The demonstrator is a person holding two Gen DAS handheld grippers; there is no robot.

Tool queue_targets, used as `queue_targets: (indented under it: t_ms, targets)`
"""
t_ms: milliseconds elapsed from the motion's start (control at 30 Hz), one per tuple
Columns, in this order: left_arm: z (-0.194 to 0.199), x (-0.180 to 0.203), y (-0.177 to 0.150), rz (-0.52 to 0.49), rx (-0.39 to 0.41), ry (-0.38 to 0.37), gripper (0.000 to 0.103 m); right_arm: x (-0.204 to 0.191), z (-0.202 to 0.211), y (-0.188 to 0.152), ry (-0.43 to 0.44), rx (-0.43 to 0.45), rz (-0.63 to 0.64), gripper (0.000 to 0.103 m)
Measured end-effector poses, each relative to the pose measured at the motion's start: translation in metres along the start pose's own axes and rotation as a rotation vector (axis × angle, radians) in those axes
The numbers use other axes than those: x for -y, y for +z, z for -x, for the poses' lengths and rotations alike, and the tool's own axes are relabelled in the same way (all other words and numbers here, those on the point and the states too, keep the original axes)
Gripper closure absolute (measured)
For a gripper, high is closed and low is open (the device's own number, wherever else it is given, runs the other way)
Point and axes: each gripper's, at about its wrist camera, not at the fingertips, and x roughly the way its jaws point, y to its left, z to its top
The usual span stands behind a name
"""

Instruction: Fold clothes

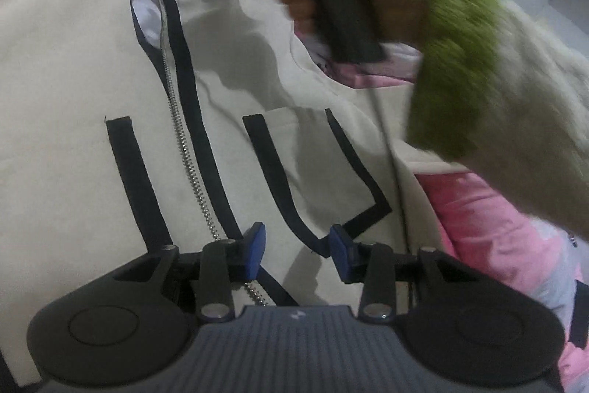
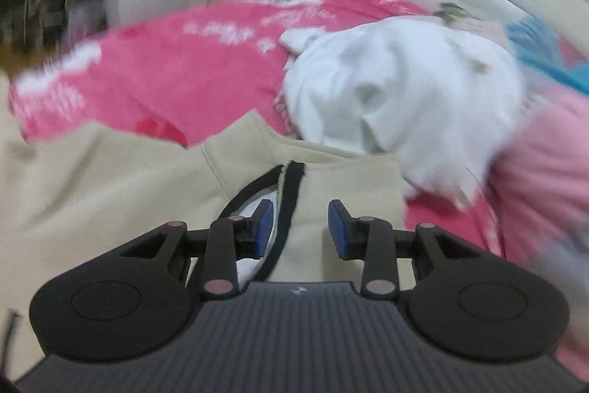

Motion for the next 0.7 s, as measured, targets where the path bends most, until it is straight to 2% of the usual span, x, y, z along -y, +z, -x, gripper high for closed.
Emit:
queue_targets:
  t_ms: [67, 133, 167, 233, 267, 333, 500, 567, 633, 700]
  targets:
    - [0.000, -0.006, 0.000, 0.021, -0.001, -0.026, 0.064, -0.019, -0.027, 0.006, -0.037, -0.051, 0.116, 0.066]
    - [0.000, -0.010, -0.001, 0.032, 0.004, -0.044, 0.064, -0.032, -0.059, 0.006, -0.139, -0.118, 0.214, 0.064]
    - [0.001, -0.011, -0.002, 0.029, 0.007, -0.049, 0.064, -0.031, -0.070, 0.005, -0.165, -0.140, 0.222, 0.064]
    - [0.002, -0.012, -0.004, 0.023, 0.014, -0.057, 0.064, -0.022, -0.075, 0.003, -0.150, -0.132, 0.166, 0.067]
    - [0.002, -0.012, -0.005, 0.020, 0.016, -0.061, 0.064, -0.017, -0.072, 0.004, -0.135, -0.120, 0.125, 0.082]
    - [0.003, -0.014, -0.005, 0.016, 0.018, -0.072, 0.064, -0.006, -0.056, 0.002, -0.126, -0.078, 0.032, 0.090]
    - [0.006, -0.021, -0.006, 0.034, 0.019, -0.102, 0.065, 0.028, 0.013, -0.004, -0.015, 0.194, -0.284, 0.092]
    - [0.007, -0.024, -0.006, 0.050, 0.021, -0.110, 0.065, 0.036, 0.020, -0.004, 0.058, 0.268, -0.382, 0.092]
    - [0.008, -0.028, -0.006, 0.065, 0.021, -0.121, 0.066, 0.036, 0.006, -0.004, 0.106, 0.269, -0.414, 0.091]
    - [0.010, -0.029, -0.007, 0.073, 0.025, -0.122, 0.067, 0.027, -0.022, -0.005, 0.086, 0.216, -0.382, 0.089]
